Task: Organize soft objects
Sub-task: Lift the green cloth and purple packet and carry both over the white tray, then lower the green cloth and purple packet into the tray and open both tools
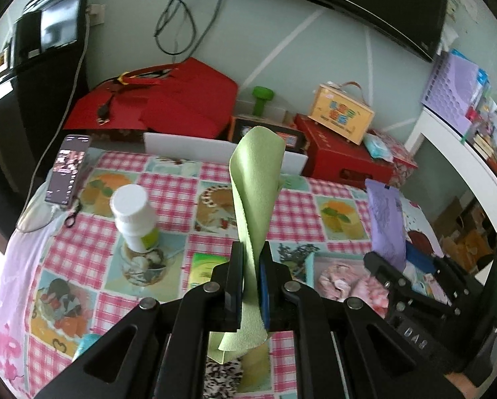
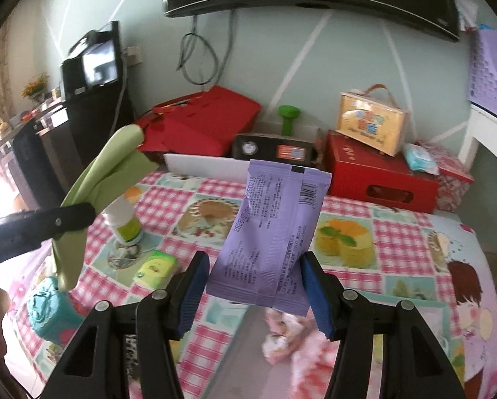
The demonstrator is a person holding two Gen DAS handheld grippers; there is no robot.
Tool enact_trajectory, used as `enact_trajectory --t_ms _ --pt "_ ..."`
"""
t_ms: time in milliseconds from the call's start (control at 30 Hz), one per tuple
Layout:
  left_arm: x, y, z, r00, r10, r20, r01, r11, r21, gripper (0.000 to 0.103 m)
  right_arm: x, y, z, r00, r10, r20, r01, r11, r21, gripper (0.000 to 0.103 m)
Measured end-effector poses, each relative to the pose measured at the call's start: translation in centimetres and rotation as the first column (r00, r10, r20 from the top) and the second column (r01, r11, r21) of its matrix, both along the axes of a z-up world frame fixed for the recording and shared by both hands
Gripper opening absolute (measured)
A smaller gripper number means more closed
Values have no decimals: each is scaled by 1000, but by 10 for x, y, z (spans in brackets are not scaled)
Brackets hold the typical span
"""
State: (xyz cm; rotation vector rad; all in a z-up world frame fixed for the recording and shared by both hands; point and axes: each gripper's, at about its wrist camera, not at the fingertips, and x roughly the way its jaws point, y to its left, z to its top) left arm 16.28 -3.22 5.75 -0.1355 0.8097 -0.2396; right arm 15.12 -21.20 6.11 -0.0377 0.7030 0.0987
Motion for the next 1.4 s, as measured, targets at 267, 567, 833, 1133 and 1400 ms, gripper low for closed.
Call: enact_trajectory --t_ms 267,567,833,1133,1400 --pt "-5 -46 -4 995 -102 -9 102 995 24 8 -10 -49 5 991 -136 3 136 991 -13 60" --pt "-15 -103 -19 968 -244 -49 246 968 39 8 -30 -111 10 955 -297 7 297 955 -17 60" --pt "-26 -144 -44 937 -328 -121 336 940 55 8 -45 -140 7 928 -373 -18 373 928 -14 60" --pt "-33 -160 -69 920 -341 -195 360 931 67 8 -53 -141 -19 921 -373 -108 372 928 -34 60" --pt "-35 -167 -93 903 -334 -272 367 927 79 9 -58 -131 -46 916 -350 -194 342 937 -74 60"
